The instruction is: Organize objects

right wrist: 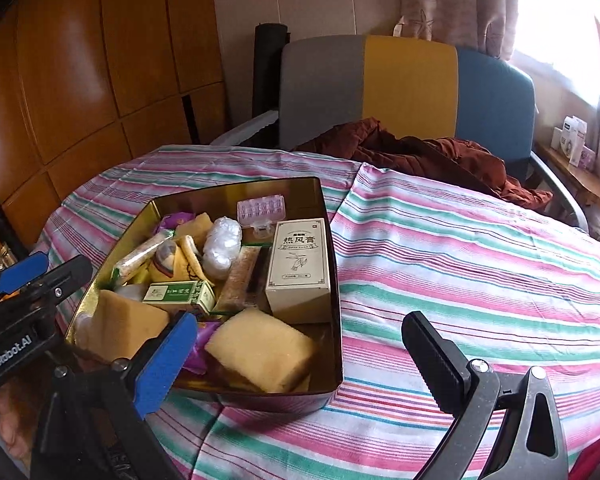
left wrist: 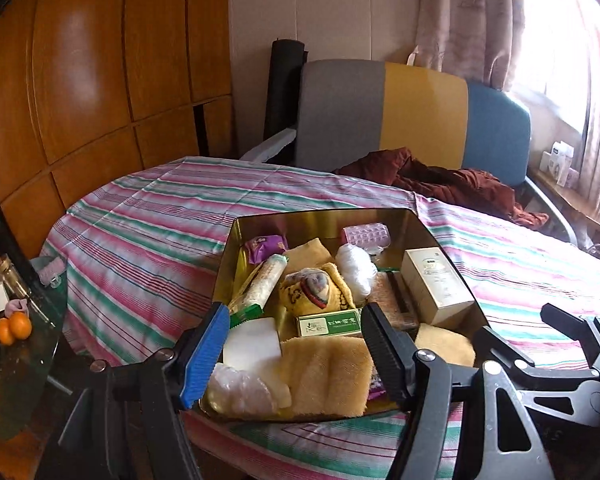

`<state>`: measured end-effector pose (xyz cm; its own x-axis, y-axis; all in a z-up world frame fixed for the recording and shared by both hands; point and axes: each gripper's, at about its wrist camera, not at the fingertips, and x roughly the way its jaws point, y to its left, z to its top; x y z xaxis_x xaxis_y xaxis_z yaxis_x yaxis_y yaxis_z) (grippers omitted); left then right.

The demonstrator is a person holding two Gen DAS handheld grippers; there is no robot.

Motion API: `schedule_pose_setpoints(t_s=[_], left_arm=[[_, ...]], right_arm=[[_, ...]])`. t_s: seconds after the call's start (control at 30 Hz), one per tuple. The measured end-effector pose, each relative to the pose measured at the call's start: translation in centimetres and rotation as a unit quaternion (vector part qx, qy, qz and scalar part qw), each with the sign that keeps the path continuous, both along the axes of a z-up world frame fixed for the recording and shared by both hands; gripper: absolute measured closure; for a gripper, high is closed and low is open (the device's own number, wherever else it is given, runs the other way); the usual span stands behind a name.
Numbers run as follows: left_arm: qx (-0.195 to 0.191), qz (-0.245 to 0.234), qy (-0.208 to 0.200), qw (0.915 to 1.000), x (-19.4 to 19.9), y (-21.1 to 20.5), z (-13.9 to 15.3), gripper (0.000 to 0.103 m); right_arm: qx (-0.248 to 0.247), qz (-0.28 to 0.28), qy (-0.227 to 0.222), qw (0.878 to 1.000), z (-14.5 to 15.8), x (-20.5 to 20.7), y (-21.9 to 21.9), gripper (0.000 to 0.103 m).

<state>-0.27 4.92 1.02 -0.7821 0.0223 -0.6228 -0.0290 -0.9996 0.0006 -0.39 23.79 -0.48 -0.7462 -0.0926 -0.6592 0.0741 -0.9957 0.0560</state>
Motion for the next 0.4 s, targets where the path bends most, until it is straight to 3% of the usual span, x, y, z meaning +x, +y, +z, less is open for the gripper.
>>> schedule_pose_setpoints(t_s=[0.4], left_arm=[[0.005,0.000,0.009,0.9999,0.41,-0.45,0.25,0.036]], right_arm=[[0.008,0.010,-0.001,1.000,0.28,0.30,-0.93,0.000]])
